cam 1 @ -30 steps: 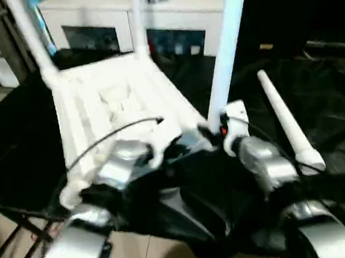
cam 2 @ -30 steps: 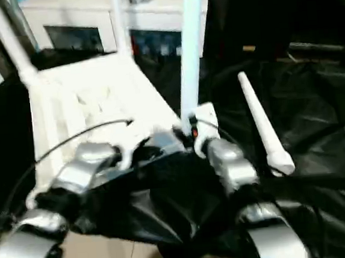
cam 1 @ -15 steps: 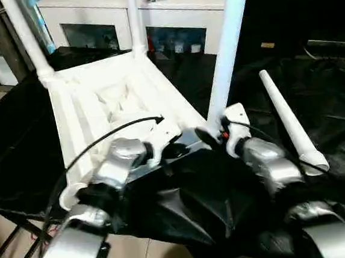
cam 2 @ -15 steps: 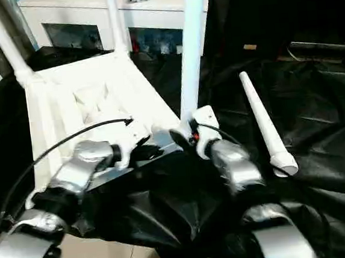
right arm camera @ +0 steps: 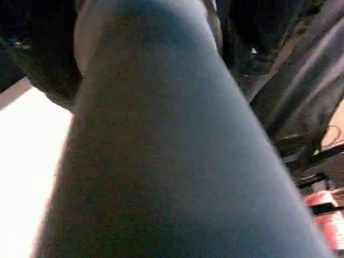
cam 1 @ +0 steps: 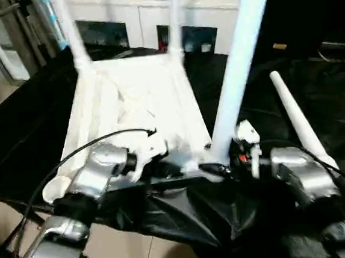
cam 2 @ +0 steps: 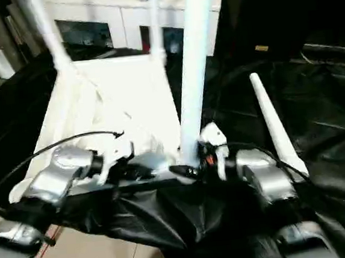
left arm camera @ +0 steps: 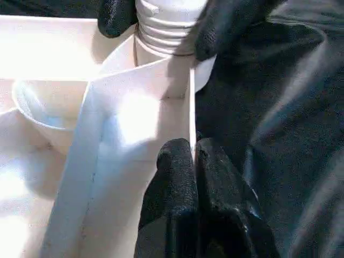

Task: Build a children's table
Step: Rotate leg to tighten

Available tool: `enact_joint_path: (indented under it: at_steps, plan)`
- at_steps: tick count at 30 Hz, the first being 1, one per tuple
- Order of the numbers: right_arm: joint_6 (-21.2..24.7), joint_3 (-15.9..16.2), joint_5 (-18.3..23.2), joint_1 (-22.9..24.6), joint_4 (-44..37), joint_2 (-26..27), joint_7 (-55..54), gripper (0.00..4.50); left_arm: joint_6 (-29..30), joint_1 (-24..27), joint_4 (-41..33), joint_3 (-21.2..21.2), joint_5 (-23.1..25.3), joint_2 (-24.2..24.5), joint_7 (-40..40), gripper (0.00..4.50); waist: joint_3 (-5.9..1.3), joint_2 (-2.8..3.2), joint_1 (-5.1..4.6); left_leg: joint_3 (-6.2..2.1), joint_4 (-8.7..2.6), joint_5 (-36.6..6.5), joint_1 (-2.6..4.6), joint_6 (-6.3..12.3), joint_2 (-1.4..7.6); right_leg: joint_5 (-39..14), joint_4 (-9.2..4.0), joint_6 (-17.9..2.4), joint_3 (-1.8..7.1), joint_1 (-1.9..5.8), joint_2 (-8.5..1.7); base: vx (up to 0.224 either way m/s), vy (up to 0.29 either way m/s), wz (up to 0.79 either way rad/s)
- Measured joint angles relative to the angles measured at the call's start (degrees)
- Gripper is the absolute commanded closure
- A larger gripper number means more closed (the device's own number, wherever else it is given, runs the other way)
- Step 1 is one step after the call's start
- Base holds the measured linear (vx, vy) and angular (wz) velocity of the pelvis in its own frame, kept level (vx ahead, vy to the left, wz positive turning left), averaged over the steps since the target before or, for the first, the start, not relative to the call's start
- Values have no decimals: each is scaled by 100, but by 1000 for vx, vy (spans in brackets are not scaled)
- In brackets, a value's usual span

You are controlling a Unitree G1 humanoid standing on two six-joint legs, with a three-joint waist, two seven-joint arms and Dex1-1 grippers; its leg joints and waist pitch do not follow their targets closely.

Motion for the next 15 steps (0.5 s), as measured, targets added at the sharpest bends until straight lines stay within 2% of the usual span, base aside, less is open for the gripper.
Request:
enact_joint_path:
  at_steps: [2,10,12,15]
  plan:
    - [19,-1,8,0,-1,6,10,159,-1,0,0,-5,-1,7,-9,450,0,0,-5,0,2,0,0,0,0,0,0,0,1,0,0,0,0,0]
    - [199,-31,8,51,-133,40,-135,174,-12,0,11,-4,4,-1,92,450,0,0,-3,0,1,1,1,-1,0,0,2,0,0,1,0,0,0,0]
    - [187,-107,-44,23,-41,154,-476,174,-11,-11,95,39,43,-78,363,450,0,-1,-20,0,3,2,11,-1,0,0,3,0,2,8,0,0,0,0]
    - [140,-309,-217,-276,394,471,-1439,175,74,-132,310,156,175,-286,997,450,1,-3,-104,-1,12,5,20,-6,-1,-15,5,27,3,10,-1,0,0,0]
